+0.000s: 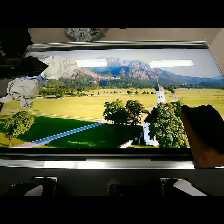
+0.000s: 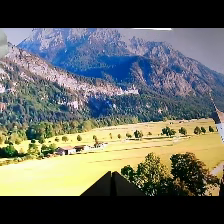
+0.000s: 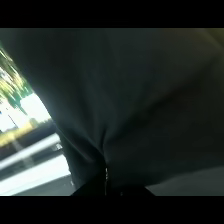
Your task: Fold the shirts.
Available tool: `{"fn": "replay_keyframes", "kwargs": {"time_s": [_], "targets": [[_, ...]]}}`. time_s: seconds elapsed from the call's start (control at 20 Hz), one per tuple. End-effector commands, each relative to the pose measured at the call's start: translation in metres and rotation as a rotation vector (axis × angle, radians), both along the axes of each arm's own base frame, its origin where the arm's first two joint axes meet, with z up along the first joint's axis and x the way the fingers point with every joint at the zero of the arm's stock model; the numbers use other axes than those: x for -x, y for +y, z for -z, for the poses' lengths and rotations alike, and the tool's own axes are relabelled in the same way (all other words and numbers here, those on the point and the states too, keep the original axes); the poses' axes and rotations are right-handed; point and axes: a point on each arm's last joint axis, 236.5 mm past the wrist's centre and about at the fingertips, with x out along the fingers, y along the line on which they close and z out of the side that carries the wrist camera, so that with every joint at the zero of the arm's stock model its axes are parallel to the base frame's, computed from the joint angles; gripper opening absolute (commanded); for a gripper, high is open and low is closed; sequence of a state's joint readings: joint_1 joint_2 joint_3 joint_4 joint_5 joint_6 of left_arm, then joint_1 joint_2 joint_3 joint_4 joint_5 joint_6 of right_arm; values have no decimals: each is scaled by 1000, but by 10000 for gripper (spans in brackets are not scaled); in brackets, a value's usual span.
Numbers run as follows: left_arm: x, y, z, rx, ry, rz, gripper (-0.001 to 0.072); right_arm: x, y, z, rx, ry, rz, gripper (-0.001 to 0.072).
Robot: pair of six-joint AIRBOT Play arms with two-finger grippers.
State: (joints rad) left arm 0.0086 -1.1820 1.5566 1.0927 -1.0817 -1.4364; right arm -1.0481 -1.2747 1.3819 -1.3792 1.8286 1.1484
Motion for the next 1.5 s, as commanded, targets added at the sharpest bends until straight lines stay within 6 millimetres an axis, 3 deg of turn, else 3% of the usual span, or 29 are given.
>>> {"fn": "replay_keyframes", "kwargs": {"time_s": [0.0,0.15,0.2,0.25,0.3,0.4,0.45,0.55,0.6,0.7,0.75,0.8,0.85,0.9,0.95,1.0,1.05,1.15,1.2,1.3,1.45], "targets": [[0,0,0,-1,0,-1,33,30,7,45,-12,121,12,33],[0,0,0,0,0,-1,34,36,19,75,-52,144,17,34],[0,0,0,0,0,-1,33,41,23,82,-64,163,16,92],[0,0,0,0,0,-1,33,48,22,85,-56,191,11,360],[0,0,0,0,0,-1,33,56,15,84,-26,221,-7,692],[0,0,-2,0,-5,-1,33,64,-13,70,91,252,-22,684],[0,0,-8,0,-17,0,33,56,-31,55,165,221,-14,681],[0,0,-29,-8,-71,3,32,11,-74,2,355,25,7,676],[-2,3,-44,-48,-127,16,31,-24,-92,-38,457,-139,18,660],[-11,28,-60,-187,-194,-53,30,-98,-103,-128,631,-479,7,659],[-18,52,-55,-285,-175,-139,30,-136,-86,-168,678,-627,-48,658],[-23,78,-41,-377,-129,-235,31,-170,-56,-192,680,-742,-126,657],[-25,97,-21,-448,-59,-294,33,-200,-19,-201,644,-818,-205,657],[-23,105,9,-474,47,-312,74,-225,26,-196,589,-840,-316,657],[-17,106,42,-463,169,-322,305,-243,73,-177,522,-811,-437,659],[-3,106,82,-453,325,-332,590,-253,116,-153,445,-756,-521,663],[22,98,124,-452,508,-292,680,-255,155,-123,366,-672,-595,674],[69,77,186,-448,717,-162,675,-240,223,-53,200,-470,-778,682],[85,68,204,-434,734,-140,672,-227,243,-23,145,-368,-848,680],[104,57,223,-421,693,-121,670,-214,257,14,140,-239,-910,680],[115,55,228,-424,670,-109,670,-214,253,22,212,-184,-900,680]]}}
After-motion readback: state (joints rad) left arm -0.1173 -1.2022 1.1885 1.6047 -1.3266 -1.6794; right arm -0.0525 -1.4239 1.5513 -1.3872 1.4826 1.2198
